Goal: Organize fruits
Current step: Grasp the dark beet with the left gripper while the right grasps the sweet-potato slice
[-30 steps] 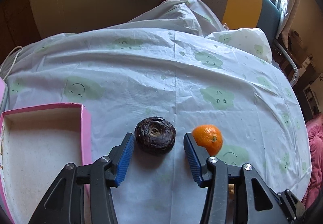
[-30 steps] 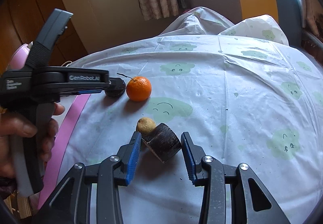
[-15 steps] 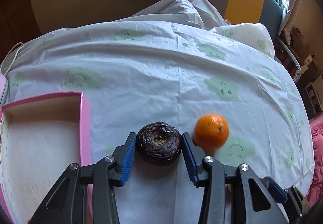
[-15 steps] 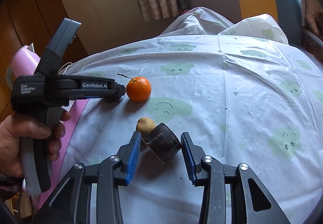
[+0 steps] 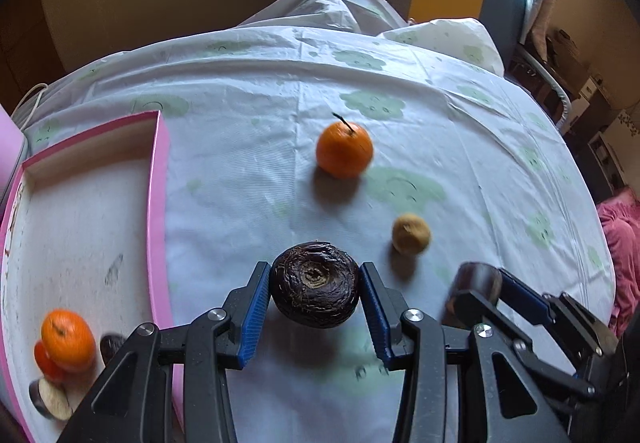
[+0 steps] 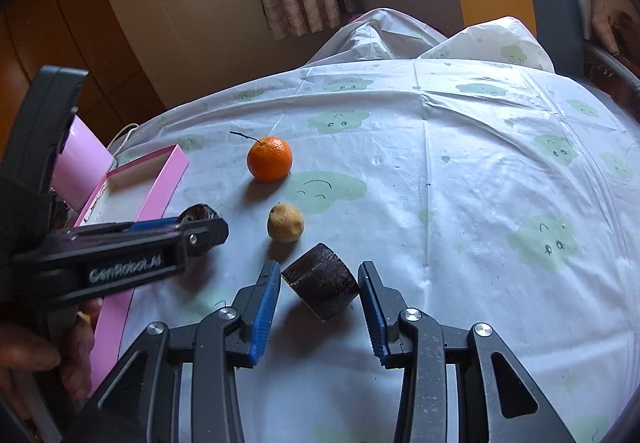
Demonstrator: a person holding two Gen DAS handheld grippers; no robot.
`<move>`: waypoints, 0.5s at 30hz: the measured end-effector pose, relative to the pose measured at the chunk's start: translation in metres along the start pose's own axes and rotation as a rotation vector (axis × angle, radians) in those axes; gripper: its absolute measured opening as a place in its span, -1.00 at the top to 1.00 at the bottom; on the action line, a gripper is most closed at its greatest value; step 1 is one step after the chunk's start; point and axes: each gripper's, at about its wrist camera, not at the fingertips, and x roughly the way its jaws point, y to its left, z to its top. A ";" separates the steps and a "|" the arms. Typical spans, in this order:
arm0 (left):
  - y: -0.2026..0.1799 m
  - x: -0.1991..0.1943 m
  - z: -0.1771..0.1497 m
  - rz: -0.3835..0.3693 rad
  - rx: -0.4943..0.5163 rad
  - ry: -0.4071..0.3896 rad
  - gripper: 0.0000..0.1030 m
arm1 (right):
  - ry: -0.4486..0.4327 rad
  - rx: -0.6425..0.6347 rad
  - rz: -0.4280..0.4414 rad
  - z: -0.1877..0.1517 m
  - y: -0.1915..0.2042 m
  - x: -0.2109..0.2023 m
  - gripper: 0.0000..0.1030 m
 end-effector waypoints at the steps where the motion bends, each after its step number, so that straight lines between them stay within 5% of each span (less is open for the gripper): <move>1: -0.001 -0.002 -0.004 -0.003 0.003 0.000 0.12 | 0.001 0.001 -0.001 -0.002 0.000 -0.002 0.21; 15: -0.004 -0.046 -0.056 -0.018 0.043 -0.079 0.12 | 0.003 -0.004 -0.017 -0.026 0.007 -0.022 0.21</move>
